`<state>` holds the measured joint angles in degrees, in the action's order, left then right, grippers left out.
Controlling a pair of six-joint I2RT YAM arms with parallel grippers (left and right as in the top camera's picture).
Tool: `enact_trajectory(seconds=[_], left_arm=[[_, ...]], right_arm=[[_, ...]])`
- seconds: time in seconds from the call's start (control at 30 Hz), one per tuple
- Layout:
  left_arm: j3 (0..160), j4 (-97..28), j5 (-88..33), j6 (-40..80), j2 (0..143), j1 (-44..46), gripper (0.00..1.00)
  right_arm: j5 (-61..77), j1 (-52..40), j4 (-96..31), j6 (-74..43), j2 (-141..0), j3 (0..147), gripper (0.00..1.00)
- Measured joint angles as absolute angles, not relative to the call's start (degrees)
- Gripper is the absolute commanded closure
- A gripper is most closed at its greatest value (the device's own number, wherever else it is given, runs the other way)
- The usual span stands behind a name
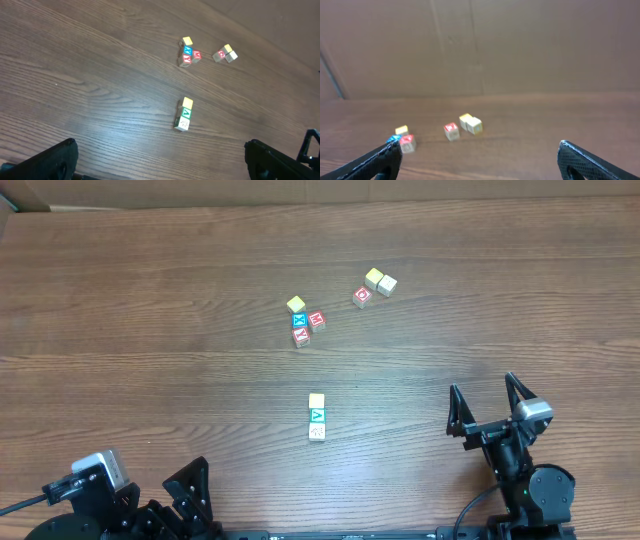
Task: Flip 3 blocks
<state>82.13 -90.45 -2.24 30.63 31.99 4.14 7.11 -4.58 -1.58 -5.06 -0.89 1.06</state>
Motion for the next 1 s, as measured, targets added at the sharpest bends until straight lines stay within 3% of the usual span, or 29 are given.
enact_trajectory(seconds=[1.0], left_arm=[[82.13,-90.48,-2.24,30.63,31.99,4.14,0.0]], right_arm=[[5.48,-4.56,-4.64,-5.78,-0.89,1.06,0.0]])
